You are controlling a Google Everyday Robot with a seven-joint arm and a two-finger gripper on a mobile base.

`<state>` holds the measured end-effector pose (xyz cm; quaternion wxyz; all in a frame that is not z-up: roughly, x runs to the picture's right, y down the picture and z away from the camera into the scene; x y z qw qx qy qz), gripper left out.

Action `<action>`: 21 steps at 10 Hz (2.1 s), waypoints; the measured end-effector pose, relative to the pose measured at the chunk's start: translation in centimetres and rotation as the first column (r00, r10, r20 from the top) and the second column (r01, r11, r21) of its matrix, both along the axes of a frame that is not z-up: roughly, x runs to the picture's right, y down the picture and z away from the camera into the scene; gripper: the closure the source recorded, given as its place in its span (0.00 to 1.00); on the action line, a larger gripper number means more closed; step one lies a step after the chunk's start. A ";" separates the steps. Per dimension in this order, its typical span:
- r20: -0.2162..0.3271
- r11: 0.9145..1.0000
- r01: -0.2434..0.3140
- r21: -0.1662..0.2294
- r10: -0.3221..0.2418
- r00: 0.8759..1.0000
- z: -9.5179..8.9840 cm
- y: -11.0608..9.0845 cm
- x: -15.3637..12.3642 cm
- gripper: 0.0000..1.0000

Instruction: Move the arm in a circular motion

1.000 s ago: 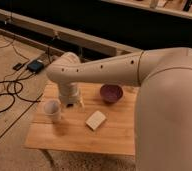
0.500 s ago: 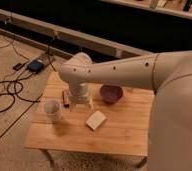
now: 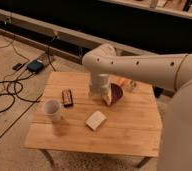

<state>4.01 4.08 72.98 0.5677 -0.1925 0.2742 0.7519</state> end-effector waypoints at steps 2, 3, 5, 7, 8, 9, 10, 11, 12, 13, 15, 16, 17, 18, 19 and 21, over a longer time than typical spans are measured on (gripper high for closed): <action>-0.009 1.000 0.018 -0.001 -0.018 1.000 2.4 -3.5 -0.4 0.35; -0.007 0.999 0.033 -0.005 -0.033 0.999 3.3 -4.4 -0.9 0.35; 0.020 0.995 0.097 -0.025 -0.096 0.995 6.5 -6.9 -4.6 0.35; 0.068 0.986 0.164 -0.042 -0.161 0.985 8.5 -7.7 -8.7 0.35; 0.093 0.980 0.196 -0.047 -0.191 0.977 9.1 -7.7 -10.6 0.35; 0.128 0.971 0.234 -0.054 -0.226 0.966 9.6 -7.3 -12.8 0.35; 0.190 0.955 0.289 -0.063 -0.273 0.943 9.7 -5.9 -15.9 0.35; 0.223 0.948 0.310 -0.066 -0.289 0.931 9.5 -5.1 -17.3 0.35; 0.280 0.937 0.342 -0.073 -0.310 0.908 8.8 -3.1 -19.4 0.35; 0.314 0.930 0.359 -0.075 -0.319 0.894 8.2 -1.8 -20.5 0.35; 0.387 0.915 0.396 -0.083 -0.336 0.859 5.8 1.9 -21.6 0.35; 0.402 0.911 0.404 -0.086 -0.339 0.851 5.0 3.1 -21.2 0.35; 0.408 0.912 0.399 -0.098 -0.329 0.852 3.8 4.9 -20.3 0.35; 0.402 0.918 0.382 -0.109 -0.311 0.861 3.0 6.1 -19.2 0.35; 0.390 0.924 0.361 -0.123 -0.290 0.874 2.4 7.1 -18.0 0.35; 0.319 0.952 0.266 -0.154 -0.206 0.925 1.2 9.2 -13.5 0.35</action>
